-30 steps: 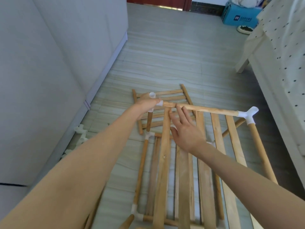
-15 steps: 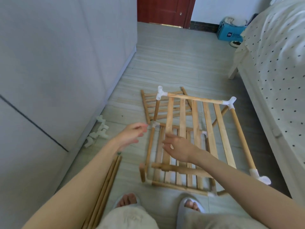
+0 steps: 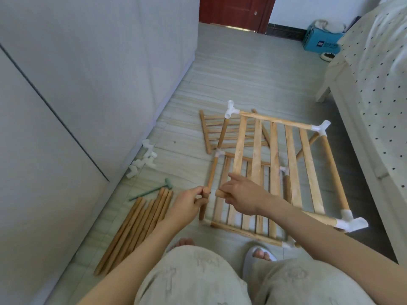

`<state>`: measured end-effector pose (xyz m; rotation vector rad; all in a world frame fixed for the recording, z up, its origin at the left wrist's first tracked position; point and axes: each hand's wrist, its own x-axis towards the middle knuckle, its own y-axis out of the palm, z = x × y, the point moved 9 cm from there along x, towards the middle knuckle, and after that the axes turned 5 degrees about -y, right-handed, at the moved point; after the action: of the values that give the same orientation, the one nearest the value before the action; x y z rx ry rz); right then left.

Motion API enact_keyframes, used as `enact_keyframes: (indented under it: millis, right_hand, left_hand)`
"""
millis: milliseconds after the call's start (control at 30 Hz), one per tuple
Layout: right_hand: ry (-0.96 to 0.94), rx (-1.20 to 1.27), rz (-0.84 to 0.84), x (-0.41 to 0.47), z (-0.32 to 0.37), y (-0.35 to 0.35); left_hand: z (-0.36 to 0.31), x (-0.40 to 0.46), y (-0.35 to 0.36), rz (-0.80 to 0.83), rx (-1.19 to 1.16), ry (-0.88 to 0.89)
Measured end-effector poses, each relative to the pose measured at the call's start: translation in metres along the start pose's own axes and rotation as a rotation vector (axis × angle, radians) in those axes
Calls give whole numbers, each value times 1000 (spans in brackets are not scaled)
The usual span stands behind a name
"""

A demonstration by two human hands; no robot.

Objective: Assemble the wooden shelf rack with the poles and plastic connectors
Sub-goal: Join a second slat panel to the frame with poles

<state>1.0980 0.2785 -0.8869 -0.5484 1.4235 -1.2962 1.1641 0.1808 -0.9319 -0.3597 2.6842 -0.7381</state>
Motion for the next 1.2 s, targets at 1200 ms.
enact_keyframes:
  millis: [1200]
  right_hand:
    - [-43, 341, -233, -5, -17, 5]
  left_hand:
    - [155, 36, 4, -70, 394, -361]
